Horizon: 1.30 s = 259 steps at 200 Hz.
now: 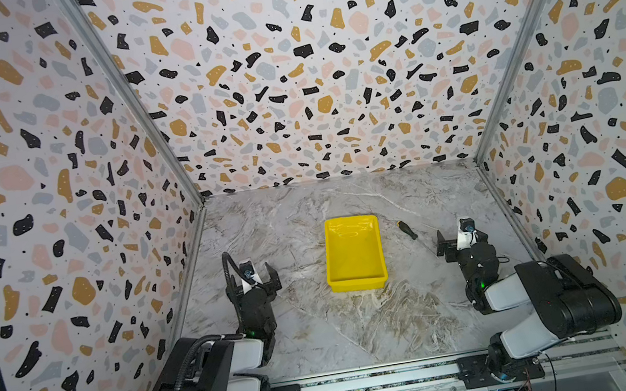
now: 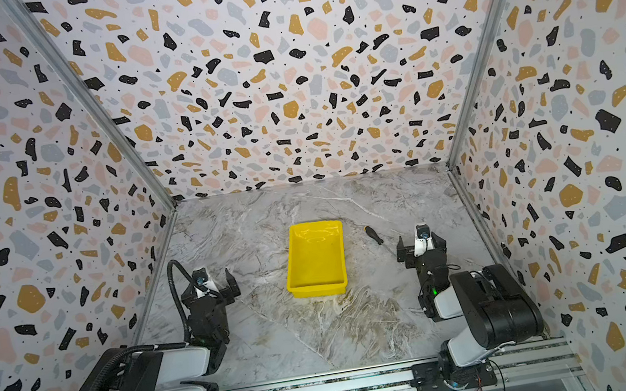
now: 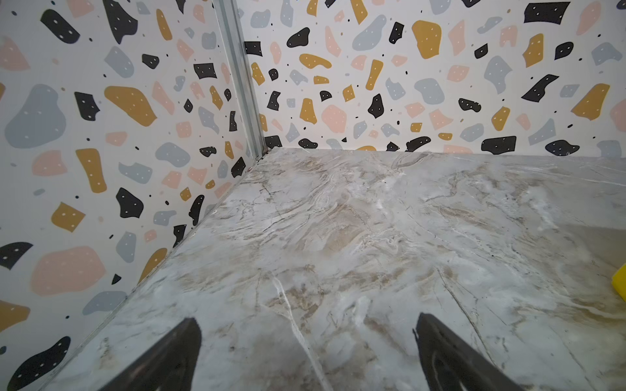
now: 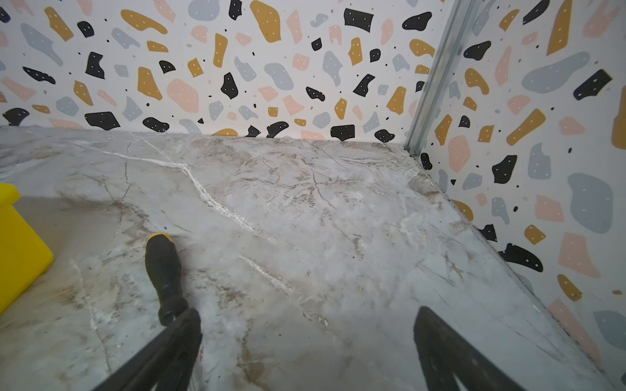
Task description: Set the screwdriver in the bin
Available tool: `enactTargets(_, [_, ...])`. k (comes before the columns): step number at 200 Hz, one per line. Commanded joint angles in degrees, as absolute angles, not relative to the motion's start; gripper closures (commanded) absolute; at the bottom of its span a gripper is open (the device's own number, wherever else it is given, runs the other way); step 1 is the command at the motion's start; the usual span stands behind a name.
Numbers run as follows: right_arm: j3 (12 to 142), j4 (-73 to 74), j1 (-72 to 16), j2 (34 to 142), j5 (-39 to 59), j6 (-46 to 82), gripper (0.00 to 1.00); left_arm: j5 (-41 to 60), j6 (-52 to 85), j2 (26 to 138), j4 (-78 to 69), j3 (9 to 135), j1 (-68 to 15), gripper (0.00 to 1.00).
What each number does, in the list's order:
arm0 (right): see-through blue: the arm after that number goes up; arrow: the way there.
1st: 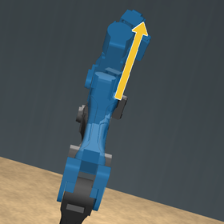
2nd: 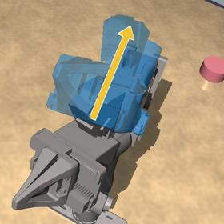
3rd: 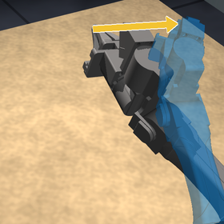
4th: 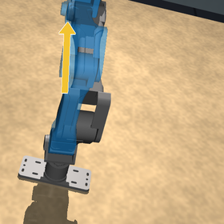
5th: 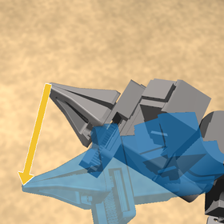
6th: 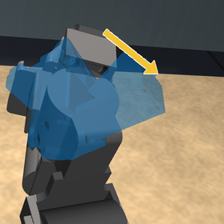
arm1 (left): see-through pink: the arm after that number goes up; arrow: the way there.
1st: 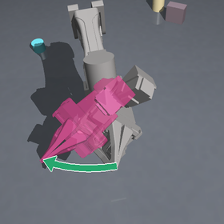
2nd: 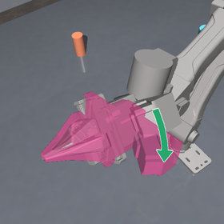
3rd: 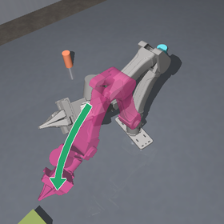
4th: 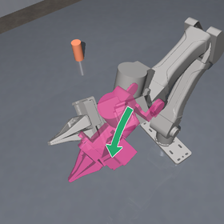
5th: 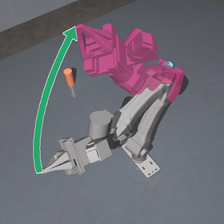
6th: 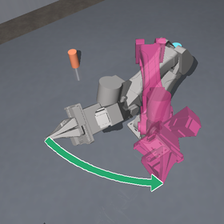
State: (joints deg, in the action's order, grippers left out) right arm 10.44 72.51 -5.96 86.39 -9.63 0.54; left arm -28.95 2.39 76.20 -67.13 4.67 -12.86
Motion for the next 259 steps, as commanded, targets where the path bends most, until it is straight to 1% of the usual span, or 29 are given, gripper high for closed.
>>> enactTargets(1, [11.28, 72.69, -5.71, 85.39, -9.23, 0.41, 0.01, -28.88, 2.81, 76.05, -69.48, 5.89, -12.57, 0.00])
enactTargets(195, [11.09, 72.86, -5.70, 85.30, -9.05, 0.42, 0.01, -28.92, 2.75, 75.98, -69.59, 5.80, -12.57, 0.00])
enactTargets(212, [9.50, 75.43, -6.23, 84.67, -9.09, -0.39, 0.01, -29.00, 2.92, 75.76, -69.77, 5.56, -12.57, 0.00])
enactTargets(224, [6.86, 79.32, -7.70, 81.70, -11.86, -1.09, 0.01, -28.97, 2.56, 74.73, -70.55, 5.34, -12.57, 0.00])
enactTargets(231, [5.12, 79.42, -9.21, 78.22, -14.28, -1.95, 0.01, -27.77, 1.44, 72.09, -67.03, 6.29, -12.78, 0.00])
enactTargets(238, [4.49, 77.13, -11.34, 73.68, -18.33, -2.30, 0.01, -27.51, 1.26, 68.07, -58.24, 8.65, -13.08, 0.00])
enactTargets(250, [6.79, 62.99, -15.43, 64.17, -24.72, -2.15, 0.01, -28.67, 3.57, 60.97, -39.45, 15.64, -14.06, 0.00])
enactTargets(259, [11.29, 46.65, -17.97, 56.88, -26.46, 0.06, 0.01, -31.29, 6.41, 56.89, -27.61, 20.75, -15.44, 0.00])
